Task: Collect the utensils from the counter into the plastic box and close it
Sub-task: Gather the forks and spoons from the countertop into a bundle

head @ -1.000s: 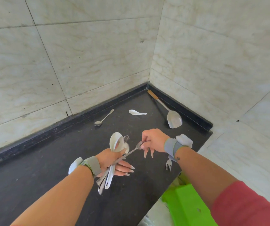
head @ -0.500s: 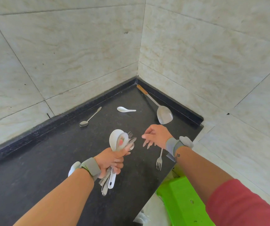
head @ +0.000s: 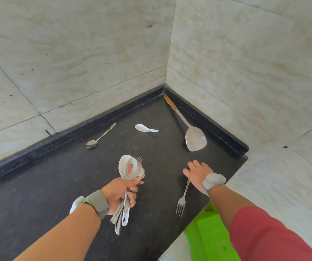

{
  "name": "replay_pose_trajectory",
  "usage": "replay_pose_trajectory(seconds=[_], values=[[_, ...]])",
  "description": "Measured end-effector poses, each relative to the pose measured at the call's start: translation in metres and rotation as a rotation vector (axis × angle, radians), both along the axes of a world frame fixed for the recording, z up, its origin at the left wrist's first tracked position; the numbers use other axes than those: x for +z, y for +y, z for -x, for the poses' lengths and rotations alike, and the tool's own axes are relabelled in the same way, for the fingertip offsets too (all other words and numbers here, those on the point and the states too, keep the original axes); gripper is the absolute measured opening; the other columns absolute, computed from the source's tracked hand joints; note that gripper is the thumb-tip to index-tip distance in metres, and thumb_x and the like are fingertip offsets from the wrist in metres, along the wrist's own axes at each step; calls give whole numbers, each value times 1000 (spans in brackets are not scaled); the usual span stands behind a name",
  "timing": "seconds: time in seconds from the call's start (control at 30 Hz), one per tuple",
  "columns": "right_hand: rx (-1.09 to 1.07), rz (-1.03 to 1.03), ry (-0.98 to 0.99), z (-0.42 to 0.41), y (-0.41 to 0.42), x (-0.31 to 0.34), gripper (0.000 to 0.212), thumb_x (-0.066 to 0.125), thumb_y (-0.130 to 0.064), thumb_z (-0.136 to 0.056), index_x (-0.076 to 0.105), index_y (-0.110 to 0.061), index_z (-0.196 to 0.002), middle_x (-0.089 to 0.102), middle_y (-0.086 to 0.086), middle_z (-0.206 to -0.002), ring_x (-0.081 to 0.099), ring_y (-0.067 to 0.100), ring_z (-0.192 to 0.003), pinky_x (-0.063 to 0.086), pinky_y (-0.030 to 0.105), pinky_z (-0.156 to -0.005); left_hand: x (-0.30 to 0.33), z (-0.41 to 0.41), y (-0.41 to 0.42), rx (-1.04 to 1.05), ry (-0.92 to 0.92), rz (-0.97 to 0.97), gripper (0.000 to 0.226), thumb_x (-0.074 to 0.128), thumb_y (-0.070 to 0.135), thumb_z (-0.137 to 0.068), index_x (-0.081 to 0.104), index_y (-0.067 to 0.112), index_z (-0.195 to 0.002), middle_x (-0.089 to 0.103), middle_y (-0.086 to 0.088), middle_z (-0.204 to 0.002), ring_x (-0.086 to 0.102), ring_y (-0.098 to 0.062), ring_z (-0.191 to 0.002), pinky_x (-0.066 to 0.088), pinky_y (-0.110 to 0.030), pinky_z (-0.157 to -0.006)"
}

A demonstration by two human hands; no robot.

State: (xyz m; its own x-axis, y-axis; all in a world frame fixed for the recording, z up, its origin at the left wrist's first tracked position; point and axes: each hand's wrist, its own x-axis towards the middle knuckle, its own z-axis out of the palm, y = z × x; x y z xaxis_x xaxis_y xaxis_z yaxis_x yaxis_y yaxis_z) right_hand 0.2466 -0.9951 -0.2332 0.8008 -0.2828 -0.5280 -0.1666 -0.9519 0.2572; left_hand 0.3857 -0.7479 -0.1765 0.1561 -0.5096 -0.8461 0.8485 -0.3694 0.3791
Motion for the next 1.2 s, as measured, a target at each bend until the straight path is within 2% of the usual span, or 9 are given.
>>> replay_pose_trajectory(seconds=[0.17, 0.27, 0.33, 0.43, 0.57, 0.67, 0.8, 1.03, 1.2], values=[[142, 2, 74, -15, -13, -7, 46, 45, -9, -94, 42, -19, -138, 28, 15, -149, 24, 35, -138, 30, 44, -107, -9, -8, -7, 142, -21, -37, 19, 52, 21, -95, 51, 11, -79, 27, 8, -34, 23, -4, -23, 24, -11, -31], [55, -99, 89, -20, -18, -8, 38, 42, -11, -94, 45, -17, -132, 37, 12, -139, 33, 31, -131, 37, 41, -100, -12, -12, -5, 241, -86, -83, 22, 60, 26, -90, 51, 12, -75, 25, 8, -34, 22, -5, -24, 21, -10, -30], [-117, -244, 22, -21, -16, -5, 17, 43, -16, -95, 54, -21, -107, 47, 9, -117, 44, 29, -120, 42, 36, -83, -12, -15, -2, 281, -119, -104, 24, 63, 31, -88, 54, 12, -78, 26, 8, -35, 21, -5, -25, 21, -10, -30], [-524, -640, -218, -30, 4, 10, 27, 44, -17, -95, 45, -26, -70, 58, -1, -71, 64, 25, -71, 42, 17, -49, -11, -22, 5, 336, -165, -110, 24, 61, 32, -89, 58, 9, -83, 30, 6, -35, 26, -6, -25, 28, -12, -31], [-796, -1113, -386, -58, 64, 46, 18, 39, -22, -99, 48, -11, -87, 61, 9, -53, 35, 14, -25, 26, 20, -31, -6, -33, 22, 438, -202, -60, 27, 56, 31, -92, 58, 5, -86, 56, -2, -40, 39, -10, -25, 39, -18, -33], [-879, -1394, -397, -76, 106, 62, 18, 30, -19, -101, 47, -11, -98, 47, 3, -45, 21, 13, -25, 20, 20, -34, 2, -40, 32, 428, -231, -45, 27, 56, 32, -92, 57, 6, -85, 72, -8, -57, 40, -10, -27, 39, -18, -34], [-968, -1733, -285, -91, 156, 76, 20, 26, -5, -100, 43, -11, -109, 43, 3, -49, 24, 12, -29, 20, 20, -40, 12, -56, 50, 461, -249, -14, 24, 54, 31, -94, 56, 7, -88, 75, -8, -63, 42, -10, -35, 37, -14, -33], [-1012, -1669, -265, -118, 217, 78, 21, 38, -10, -101, 43, -5, -81, 61, 9, -46, 31, 14, -24, 23, 12, -35, 12, -87, 81, 520, -212, 85, 28, 51, 32, -95, 58, 9, -83, 76, -8, -67, 53, -11, -34, 42, -14, -35], [-1151, -1699, -225, -143, 233, 71, 29, 37, -14, -102, 44, -6, -75, 57, 12, -43, 29, 13, -22, 24, 8, -33, 1, -106, 97, 555, -137, 160, 32, 43, 37, -97, 59, 11, -88, 78, -5, -73, 59, -17, -61, 52, -22, -51]])
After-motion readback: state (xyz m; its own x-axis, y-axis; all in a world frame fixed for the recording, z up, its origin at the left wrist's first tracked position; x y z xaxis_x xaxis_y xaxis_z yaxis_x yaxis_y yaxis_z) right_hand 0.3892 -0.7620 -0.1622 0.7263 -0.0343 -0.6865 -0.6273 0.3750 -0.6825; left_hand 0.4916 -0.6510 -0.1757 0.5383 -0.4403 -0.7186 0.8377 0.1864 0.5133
